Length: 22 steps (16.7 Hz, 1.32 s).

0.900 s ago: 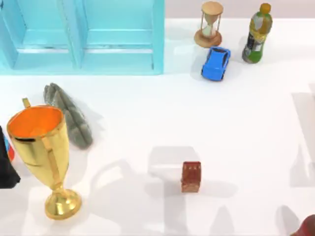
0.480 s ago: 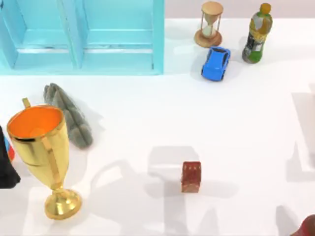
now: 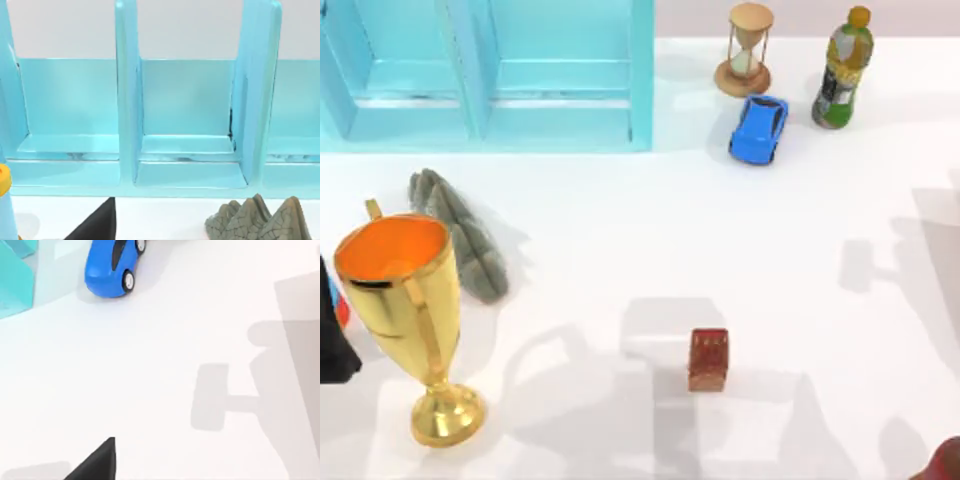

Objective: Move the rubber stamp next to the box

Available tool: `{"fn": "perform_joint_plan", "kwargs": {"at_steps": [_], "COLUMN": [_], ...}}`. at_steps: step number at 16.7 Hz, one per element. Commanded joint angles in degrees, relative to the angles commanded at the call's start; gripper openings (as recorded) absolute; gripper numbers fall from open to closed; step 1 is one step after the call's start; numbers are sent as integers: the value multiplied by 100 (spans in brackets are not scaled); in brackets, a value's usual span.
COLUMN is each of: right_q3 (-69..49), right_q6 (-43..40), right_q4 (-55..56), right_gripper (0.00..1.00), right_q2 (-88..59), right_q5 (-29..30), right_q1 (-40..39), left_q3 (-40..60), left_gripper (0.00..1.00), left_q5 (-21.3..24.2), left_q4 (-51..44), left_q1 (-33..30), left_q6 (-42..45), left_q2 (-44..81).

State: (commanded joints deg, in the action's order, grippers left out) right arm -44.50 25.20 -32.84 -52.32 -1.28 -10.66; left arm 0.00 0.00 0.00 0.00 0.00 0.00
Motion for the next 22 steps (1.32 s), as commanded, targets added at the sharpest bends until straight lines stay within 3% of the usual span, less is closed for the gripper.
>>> {"fn": "perform_joint_plan", "kwargs": {"at_steps": [6, 10, 15, 22], "right_q3": [-2782, -4203, -5045, -4979], "right_q6": [1245, 1773, 2073, 2078], "right_q4": [-2124, -3182, -3837, -3760], "right_gripper": [100, 100, 100, 100], "right_q2": [-3750, -5382, -6131, -6163], "right_q5": [75, 119, 136, 134], "right_q1": [-1481, -2548, -3406, -3431], "left_q3": [0, 0, 0, 0], "left_gripper": [100, 100, 100, 100], "left_q5": [0, 0, 0, 0], "left_q4": [0, 0, 0, 0], "left_q1": [0, 0, 0, 0], "left_q6": [0, 0, 0, 0], "left_q2": [0, 0, 0, 0]}}
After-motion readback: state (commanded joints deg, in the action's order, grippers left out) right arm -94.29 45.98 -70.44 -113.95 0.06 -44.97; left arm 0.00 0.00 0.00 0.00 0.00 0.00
